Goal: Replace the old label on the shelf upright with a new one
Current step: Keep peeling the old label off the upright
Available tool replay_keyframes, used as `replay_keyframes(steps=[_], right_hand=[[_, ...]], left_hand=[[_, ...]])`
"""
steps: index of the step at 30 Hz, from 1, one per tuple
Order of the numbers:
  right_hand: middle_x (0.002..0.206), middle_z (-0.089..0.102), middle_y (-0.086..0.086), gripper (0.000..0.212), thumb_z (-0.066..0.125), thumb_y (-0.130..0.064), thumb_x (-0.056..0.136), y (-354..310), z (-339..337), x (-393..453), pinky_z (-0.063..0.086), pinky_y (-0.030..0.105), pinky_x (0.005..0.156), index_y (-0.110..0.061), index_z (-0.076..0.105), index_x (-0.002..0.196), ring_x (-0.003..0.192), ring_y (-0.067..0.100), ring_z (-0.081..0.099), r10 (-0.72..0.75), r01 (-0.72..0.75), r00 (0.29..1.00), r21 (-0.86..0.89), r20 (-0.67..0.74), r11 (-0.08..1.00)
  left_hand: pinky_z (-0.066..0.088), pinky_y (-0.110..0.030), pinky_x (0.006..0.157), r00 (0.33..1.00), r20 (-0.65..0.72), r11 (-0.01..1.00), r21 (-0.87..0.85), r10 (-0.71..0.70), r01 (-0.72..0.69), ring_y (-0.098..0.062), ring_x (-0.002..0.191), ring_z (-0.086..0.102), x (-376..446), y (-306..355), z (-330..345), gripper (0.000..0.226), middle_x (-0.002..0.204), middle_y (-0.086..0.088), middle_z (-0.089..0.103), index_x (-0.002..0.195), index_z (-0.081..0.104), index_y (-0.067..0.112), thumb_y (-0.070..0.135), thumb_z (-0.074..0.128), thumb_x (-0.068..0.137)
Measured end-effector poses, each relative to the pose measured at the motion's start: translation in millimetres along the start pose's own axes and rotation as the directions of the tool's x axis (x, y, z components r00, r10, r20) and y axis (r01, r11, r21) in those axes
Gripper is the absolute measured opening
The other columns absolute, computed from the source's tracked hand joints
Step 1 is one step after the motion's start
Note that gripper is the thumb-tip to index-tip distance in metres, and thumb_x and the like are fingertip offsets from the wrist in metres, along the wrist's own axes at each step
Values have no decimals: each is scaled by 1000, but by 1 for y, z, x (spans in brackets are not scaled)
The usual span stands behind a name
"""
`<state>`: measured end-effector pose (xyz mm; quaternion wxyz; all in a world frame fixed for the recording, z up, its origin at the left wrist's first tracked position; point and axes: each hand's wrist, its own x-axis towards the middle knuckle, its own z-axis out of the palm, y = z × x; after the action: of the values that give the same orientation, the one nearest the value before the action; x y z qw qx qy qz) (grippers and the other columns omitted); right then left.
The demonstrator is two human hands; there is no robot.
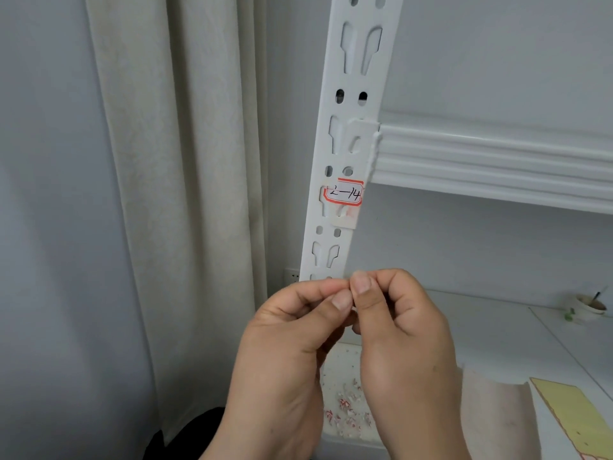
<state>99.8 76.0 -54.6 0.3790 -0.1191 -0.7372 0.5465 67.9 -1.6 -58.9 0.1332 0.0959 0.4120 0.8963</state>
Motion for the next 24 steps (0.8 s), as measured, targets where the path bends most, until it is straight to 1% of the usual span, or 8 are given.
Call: replay_keyframes(steps=[3, 8, 12, 14, 17, 20, 22, 24], right_hand=[[53, 60, -9, 26, 54, -27, 91, -2, -3, 2, 39, 9, 48, -16, 61, 69, 49, -1, 51, 72, -78, 996, 108, 56, 991], [56, 62, -3, 27, 54, -26, 92, 3, -5, 4, 46, 16, 54, -17, 62, 68, 52, 5, 54, 106, -125, 989, 208, 103, 970], [55, 60, -5, 33, 53, -25, 94, 9, -9, 5, 46, 18, 55, -19, 59, 63, 53, 7, 54, 97, -116, 991, 221, 98, 968], [56, 60, -4, 31, 52, -24, 95, 11, -11, 4, 46, 16, 55, -17, 63, 67, 53, 7, 55, 95, -118, 989, 223, 110, 968], [58, 62, -1, 30, 50, -25, 95, 15, -13, 4, 46, 17, 55, -15, 67, 73, 55, 7, 55, 97, -125, 986, 211, 139, 970], [63, 65, 3, 30, 49, -27, 95, 18, -14, 4, 47, 22, 59, -16, 67, 74, 57, 8, 56, 95, -124, 984, 195, 150, 973], [61, 64, 3, 31, 49, -28, 96, 19, -13, 4, 47, 27, 60, -16, 67, 74, 57, 9, 56, 92, -120, 984, 187, 151, 975], [58, 61, -2, 32, 48, -28, 96, 21, -13, 4, 46, 25, 59, -16, 66, 73, 56, 9, 55, 93, -123, 983, 192, 160, 974]], left_hand=[[56, -24, 61, 1000, 6, 999, -33, -30, 31, -17, 60, 64, 1, 1, 1, 16, 72, -13, 70, 70, 75, 12, 12, 74, 54], [56, -25, 57, 997, 30, 996, -52, -74, 75, -14, 53, 60, 4, 1, 0, 11, 65, -8, 65, 70, 74, 12, 12, 71, 60], [54, -26, 60, 999, 48, 999, 28, -20, 18, -15, 53, 57, 5, -7, 2, 6, 62, -6, 62, 70, 76, 14, 14, 75, 65], [54, -25, 59, 997, 71, 997, 72, 8, -14, -17, 56, 57, 5, -12, 2, 11, 64, -8, 64, 74, 77, 13, 8, 82, 65], [54, -24, 61, 997, 71, 994, 106, 34, -41, -20, 62, 59, 6, -16, 1, 16, 71, -12, 67, 79, 78, 10, 15, 77, 64], [53, -23, 59, 994, 79, 983, 165, 72, -84, -19, 60, 58, 7, -16, 2, 25, 69, -11, 67, 79, 78, 9, 9, 90, 57], [52, -23, 57, 992, 70, 976, 184, 105, -116, -21, 60, 58, 6, -16, 4, 23, 69, -14, 67, 77, 77, 9, 18, 83, 57], [52, -24, 56, 990, 57, 968, 209, 132, -142, -24, 61, 58, 5, -16, 4, 18, 68, -16, 66, 76, 77, 8, 19, 75, 62]])
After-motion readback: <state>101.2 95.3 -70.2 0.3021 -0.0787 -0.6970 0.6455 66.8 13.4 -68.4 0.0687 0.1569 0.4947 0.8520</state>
